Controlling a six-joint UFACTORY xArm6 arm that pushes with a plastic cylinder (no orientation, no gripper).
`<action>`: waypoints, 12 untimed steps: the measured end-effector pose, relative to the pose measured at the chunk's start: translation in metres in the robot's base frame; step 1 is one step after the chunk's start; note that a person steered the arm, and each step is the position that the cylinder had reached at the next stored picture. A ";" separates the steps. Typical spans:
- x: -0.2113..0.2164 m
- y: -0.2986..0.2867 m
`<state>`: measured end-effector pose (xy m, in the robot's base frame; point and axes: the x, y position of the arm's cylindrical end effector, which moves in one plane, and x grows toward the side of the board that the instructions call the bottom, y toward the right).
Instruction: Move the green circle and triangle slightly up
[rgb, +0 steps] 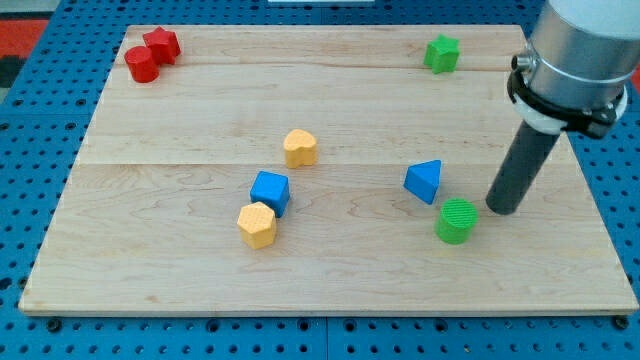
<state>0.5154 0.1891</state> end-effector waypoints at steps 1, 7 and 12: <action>0.039 0.005; 0.044 -0.050; -0.116 -0.091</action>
<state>0.3998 0.0984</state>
